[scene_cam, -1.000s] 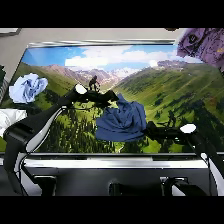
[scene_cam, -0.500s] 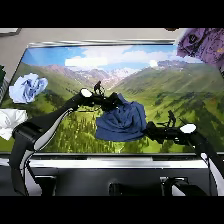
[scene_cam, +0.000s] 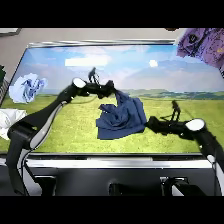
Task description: Fold the clothes and pants, and hang the long-sleeved shirts on hangers.
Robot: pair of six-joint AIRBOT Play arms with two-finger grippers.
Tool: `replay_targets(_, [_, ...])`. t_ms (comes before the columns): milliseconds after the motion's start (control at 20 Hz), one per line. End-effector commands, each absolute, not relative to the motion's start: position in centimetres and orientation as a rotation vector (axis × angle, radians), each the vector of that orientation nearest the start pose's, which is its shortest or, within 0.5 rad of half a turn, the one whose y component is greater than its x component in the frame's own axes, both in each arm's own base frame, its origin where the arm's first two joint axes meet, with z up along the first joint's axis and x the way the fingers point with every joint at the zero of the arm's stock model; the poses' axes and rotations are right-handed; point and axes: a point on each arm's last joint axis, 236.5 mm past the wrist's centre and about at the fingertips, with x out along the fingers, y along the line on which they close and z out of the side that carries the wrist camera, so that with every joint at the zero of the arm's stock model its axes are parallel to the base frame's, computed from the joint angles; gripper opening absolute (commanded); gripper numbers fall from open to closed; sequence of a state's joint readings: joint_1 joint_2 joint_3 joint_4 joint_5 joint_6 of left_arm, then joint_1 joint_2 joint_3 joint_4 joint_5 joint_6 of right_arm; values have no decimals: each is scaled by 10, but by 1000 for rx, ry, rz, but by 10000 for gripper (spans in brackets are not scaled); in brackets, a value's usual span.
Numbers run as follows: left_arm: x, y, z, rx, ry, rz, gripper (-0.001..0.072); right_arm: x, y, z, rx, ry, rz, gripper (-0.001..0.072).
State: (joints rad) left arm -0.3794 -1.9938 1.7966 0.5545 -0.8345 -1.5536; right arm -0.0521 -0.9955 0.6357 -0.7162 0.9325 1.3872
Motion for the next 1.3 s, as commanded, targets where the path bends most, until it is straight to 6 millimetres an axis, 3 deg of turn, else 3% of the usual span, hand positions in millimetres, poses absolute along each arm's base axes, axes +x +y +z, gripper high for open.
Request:
replay_targets(0, [540,-318,82,-611,973,-651,12,352,110,102,518,882,374,31])
replay_targets(150, [544,-259,196,-454,742,-611,12,372,102,234,418,599,403,31])
replay_targets(250, [526,-209,271,-335,590,-534,13,364,101,319,346,438,428,31])
replay_targets(350, [494,-158,341,-221,439,-427,13,344,95,388,266,306,417,31])
replay_targets(400, [471,-136,375,-179,368,-381,13,330,92,417,231,255,407,32])
replay_targets(500, [423,-112,427,-136,259,-338,14,301,92,454,163,193,408,32])
replay_targets(600, [379,-105,454,-124,211,-343,15,279,95,472,141,172,420,32])
replay_targets(750, [345,-109,460,-125,231,-367,15,270,98,479,229,176,428,32])
replay_targets(900, [354,-129,436,-135,302,-410,15,297,104,467,289,228,454,32])
replay_targets(1050, [390,-159,373,-133,467,-445,16,350,120,424,424,397,514,32])
replay_targets(1150, [420,-176,314,-146,608,-440,16,395,131,371,490,567,548,32])
replay_targets(1250, [453,-188,243,-179,773,-406,16,442,133,307,514,719,528,32])
